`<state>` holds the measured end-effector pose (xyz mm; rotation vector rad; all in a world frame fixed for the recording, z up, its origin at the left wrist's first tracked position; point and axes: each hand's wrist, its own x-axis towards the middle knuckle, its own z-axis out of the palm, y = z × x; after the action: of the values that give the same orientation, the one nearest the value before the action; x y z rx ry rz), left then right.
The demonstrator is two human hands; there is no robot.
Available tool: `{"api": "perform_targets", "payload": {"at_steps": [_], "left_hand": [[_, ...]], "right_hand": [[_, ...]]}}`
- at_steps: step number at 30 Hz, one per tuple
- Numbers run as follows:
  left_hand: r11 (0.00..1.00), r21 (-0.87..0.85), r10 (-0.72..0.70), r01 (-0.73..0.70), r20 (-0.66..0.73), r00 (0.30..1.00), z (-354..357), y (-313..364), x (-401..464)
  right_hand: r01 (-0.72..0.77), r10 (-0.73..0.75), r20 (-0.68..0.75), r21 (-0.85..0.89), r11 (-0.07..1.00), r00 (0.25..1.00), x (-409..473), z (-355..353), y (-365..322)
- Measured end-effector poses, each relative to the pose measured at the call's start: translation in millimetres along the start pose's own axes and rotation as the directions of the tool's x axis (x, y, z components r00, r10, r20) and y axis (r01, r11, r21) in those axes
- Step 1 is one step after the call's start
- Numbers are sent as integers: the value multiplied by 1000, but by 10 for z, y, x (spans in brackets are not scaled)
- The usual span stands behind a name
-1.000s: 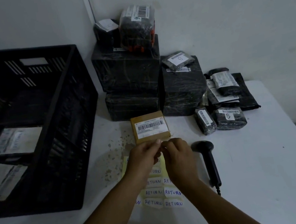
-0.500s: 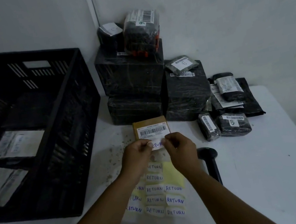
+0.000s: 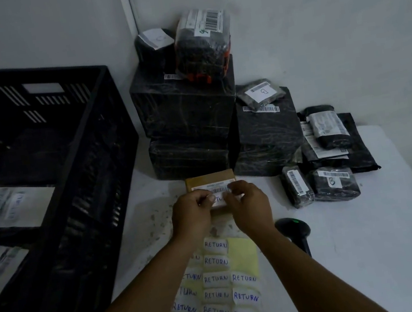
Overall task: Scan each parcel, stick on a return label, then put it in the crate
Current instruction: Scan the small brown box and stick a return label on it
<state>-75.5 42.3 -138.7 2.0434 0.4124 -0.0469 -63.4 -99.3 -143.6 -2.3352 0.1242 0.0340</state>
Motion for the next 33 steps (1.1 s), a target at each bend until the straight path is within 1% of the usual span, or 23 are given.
{"api": "perform_targets", "payload": {"at_steps": [2, 5, 8, 11, 14, 17, 19, 22, 25, 28, 33], "left_hand": [[999, 33, -7, 7, -1, 1000, -4, -6, 9], [993, 117, 13, -8, -40, 999, -16, -16, 8], [973, 231, 25, -8, -69, 997, -8, -27, 7], [951, 309, 56, -25, -90, 994, 19, -52, 20], [933, 359, 59, -18, -103, 993, 36, -91, 39], [931, 365, 61, -17, -111, 992, 44, -124, 54], [931, 365, 67, -21, -114, 991, 50, -130, 56], [941, 337, 20, 36, -161, 987, 61, -135, 57], [961, 261, -46, 95, -186, 981, 72, -171, 74], [982, 122, -119, 141, -171, 978, 101, -203, 83], [984, 114, -111, 137, -210, 971, 71, -249, 80]], "right_hand": [[5, -4, 28, -24, 1000, 1000, 31, 22, 17], [9, -7, 53, -41, 999, 999, 52, 54, -4], [64, -54, 76, -137, 989, 996, 84, 65, -31], [106, -79, 121, -243, 964, 990, 107, 57, -66], [123, -81, 147, -301, 946, 986, 119, 56, -72], [160, -116, 145, -340, 927, 983, 139, 76, -64], [156, -129, 104, -326, 932, 986, 143, 101, -46], [88, -88, 15, -343, 935, 996, 102, 151, 17], [-27, 3, -70, -338, 941, 998, 69, 196, 84], [-96, 84, -53, -297, 950, 995, 68, 217, 126], [-127, 120, -43, -241, 962, 992, 130, 171, 113]]}}
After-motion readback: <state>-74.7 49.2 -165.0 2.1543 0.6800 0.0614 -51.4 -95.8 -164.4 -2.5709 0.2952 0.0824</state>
